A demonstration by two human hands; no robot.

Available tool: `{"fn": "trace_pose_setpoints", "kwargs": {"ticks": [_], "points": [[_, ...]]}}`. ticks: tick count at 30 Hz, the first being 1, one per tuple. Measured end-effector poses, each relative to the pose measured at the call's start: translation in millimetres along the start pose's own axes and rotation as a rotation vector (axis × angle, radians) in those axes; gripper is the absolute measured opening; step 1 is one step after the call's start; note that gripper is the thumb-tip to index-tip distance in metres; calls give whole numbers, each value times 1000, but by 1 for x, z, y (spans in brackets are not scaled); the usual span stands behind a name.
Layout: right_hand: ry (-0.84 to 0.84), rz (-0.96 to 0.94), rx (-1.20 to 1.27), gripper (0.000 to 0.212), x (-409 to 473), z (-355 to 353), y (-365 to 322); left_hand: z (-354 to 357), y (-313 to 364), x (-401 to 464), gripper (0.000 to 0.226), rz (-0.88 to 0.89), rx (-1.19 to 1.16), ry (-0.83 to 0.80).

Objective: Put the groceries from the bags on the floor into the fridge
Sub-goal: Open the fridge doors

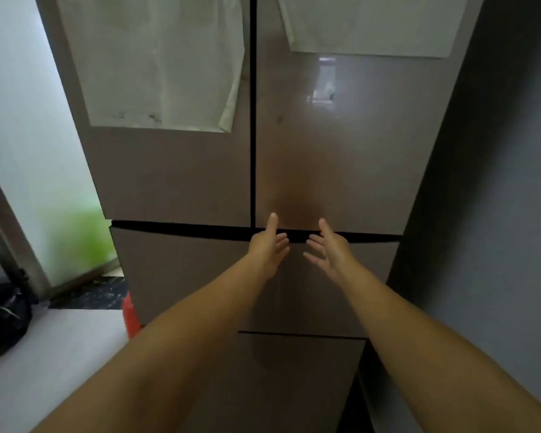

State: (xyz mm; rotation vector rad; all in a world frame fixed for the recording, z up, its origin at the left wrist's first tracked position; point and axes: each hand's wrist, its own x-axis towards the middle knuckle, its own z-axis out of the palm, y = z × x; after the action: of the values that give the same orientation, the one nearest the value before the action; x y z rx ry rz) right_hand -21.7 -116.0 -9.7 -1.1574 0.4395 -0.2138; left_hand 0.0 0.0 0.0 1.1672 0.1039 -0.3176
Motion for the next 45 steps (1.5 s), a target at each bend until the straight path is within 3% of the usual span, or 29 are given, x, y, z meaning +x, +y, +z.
{"fn": "trace_pose_setpoints", "kwargs": {"ticks": [3, 6, 16, 19, 21, 24, 26, 29, 32, 35, 38, 41, 45], "points": [[26, 68, 325, 55, 19, 16, -2, -5, 9, 21, 67, -89, -229, -45], [44, 75, 444, 58, 27, 22, -1, -6, 11, 30, 65, -109, -354, -95], [29, 74, 358, 55, -11, 6, 1, -17, -21, -18, 73, -1, -184, -181], [15, 65, 328, 51, -39, -15, -2, -21, -35, -41, 73, -39, -279, -175], [22, 50, 248, 42, -64, -37, -8, -20, -38, -56, 68, -44, -267, -151], [84, -52, -95, 31, -105, -75, -16, -3, -30, -80, 53, 97, -19, -203], [175, -256, -261, 38, -131, -100, -22, 22, -17, -99, 50, 273, 144, -265], [285, -599, -283, 38, -170, -128, -42, 72, -1, -132, 32, 530, 377, -399], [337, -872, -423, 48, -194, -156, -62, 115, -6, -147, 22, 617, 460, -523], [462, -1070, -888, 66, -196, -186, -72, 155, -22, -151, 31, 723, 660, -632], [518, -1036, -1168, 74, -176, -213, -75, 198, -36, -148, 31, 890, 857, -624], [612, -944, -1130, 73, -158, -236, -89, 233, -51, -140, 27, 972, 960, -589], [587, -808, -1070, 74, -142, -257, -108, 263, -63, -133, 28, 1035, 986, -561]]}}
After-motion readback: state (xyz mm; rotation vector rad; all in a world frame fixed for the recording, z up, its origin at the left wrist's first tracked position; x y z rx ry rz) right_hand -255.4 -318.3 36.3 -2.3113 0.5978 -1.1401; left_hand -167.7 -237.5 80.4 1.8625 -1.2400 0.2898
